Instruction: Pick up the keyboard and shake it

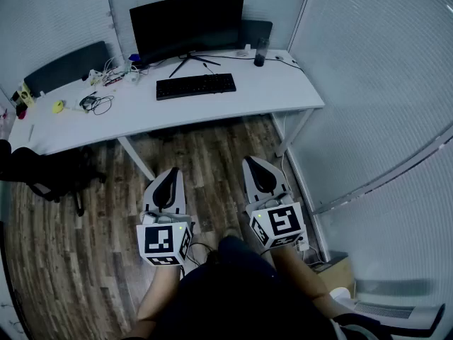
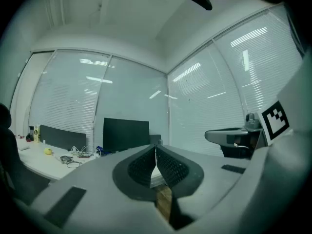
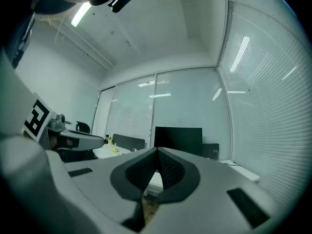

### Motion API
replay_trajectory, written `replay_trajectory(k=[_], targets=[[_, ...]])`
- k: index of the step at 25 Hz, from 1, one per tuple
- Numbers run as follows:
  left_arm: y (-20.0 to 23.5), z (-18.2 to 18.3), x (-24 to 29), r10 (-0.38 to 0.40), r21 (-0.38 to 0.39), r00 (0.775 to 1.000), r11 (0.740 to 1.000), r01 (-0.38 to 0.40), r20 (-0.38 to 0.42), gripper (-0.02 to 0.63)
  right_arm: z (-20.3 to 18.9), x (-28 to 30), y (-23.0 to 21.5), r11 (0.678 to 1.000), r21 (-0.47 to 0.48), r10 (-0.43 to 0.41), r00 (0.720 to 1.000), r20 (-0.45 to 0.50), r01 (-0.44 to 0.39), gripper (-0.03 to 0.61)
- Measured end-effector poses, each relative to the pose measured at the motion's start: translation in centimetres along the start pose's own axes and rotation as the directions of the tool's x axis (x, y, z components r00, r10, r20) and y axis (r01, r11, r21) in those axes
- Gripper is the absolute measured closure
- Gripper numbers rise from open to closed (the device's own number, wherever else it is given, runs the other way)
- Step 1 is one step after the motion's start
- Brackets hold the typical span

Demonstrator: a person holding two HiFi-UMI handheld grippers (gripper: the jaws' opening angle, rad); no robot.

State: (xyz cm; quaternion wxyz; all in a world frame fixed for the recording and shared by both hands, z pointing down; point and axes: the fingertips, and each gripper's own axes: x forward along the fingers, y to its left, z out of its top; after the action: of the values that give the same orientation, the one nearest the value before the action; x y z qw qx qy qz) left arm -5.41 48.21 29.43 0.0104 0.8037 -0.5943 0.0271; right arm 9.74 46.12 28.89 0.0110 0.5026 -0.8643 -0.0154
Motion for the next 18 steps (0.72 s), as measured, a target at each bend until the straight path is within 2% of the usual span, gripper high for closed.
replay_trajectory(k=[7,8,10,11,18], targets=[[2.7,-2.0,7.2,-0.017,-0.035,1.0,0.999,0.017,0.003,0.579,-2.7,6.9,-4.2,1.0,0.003,-0.015,1.0,-0.008,0.015,0.548],[3.4,-2.3,8.6,-0.014,-0.041,1.0,0.999,0.015,0.003,0.562,-3.2,8.3,-4.9,1.0,0.006,-0.013,1.0,-0.012,0.013,0.548],[4.7,-2.6,11.6,-0.008,-0.056,1.0,0.998,0.008,0.001,0.486,-4.0,11.3,-6.9,1.0,0.011,-0.009,1.0,-0.018,0.009,0.546],[5.3,-2.7,13.3,-0.004,-0.064,1.0,0.998,0.004,0.001,0.473,-4.2,12.9,-8.0,1.0,0.011,-0.005,1.0,-0.023,0.006,0.546],[11.6,-2.4,25.6,0.064,-0.094,0.998,0.993,-0.064,-0.007,0.468,-5.7,25.9,-15.2,0.999,0.01,0.052,0.994,-0.094,-0.051,0.487]])
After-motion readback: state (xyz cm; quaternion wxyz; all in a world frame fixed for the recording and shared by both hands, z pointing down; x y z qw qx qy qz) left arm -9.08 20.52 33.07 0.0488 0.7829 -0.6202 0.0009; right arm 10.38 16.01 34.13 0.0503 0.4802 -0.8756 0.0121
